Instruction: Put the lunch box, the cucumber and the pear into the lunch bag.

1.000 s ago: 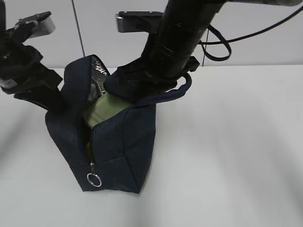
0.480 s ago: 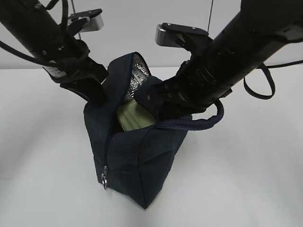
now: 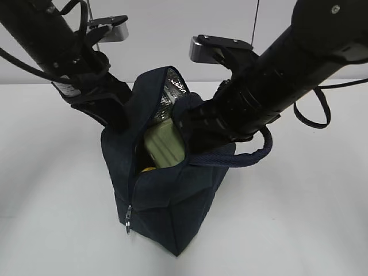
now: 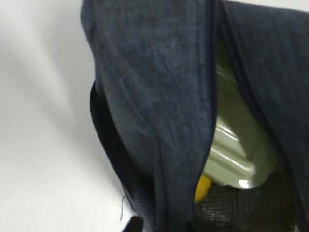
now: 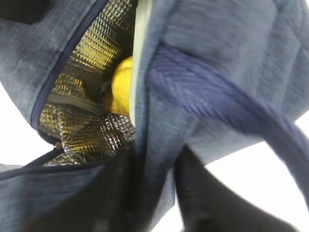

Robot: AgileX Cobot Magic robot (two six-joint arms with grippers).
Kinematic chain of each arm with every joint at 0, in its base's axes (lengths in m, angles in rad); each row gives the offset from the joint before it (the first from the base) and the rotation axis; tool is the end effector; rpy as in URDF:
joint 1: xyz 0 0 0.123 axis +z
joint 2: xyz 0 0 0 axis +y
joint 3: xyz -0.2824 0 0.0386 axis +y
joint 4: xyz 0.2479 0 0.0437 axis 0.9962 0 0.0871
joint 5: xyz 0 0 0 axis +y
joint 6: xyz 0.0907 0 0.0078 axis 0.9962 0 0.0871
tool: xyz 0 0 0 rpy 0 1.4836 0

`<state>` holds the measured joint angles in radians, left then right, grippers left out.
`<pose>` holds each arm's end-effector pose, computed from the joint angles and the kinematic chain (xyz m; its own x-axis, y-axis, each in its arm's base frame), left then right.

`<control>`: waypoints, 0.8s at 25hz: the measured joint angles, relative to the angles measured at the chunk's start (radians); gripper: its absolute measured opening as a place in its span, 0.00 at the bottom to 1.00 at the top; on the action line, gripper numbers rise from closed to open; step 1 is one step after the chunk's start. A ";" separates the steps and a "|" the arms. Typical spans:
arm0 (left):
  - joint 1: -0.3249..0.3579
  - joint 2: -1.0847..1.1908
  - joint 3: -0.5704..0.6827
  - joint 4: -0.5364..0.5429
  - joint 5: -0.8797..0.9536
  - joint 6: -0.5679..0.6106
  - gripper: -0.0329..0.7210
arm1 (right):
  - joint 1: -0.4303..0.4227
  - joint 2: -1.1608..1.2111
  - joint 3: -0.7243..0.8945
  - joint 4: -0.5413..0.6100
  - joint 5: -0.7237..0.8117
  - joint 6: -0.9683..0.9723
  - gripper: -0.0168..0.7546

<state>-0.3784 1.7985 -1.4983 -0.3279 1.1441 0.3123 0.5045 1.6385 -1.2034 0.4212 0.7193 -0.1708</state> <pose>0.3351 -0.1620 0.2732 -0.8189 0.5021 -0.2780 0.5654 0.7888 -0.2410 0.2914 0.1890 0.2624 -0.8285 -0.2884 -0.4800 -0.4667 0.8293 0.3073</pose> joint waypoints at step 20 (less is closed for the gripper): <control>0.000 -0.345 0.329 -0.073 -0.249 0.098 0.41 | 0.000 -0.177 0.006 0.207 -0.060 -0.228 0.76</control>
<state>-0.3784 1.4535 -1.1694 -0.4006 0.8953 0.4108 0.5045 1.4619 -1.1975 0.6286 0.6596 -0.3989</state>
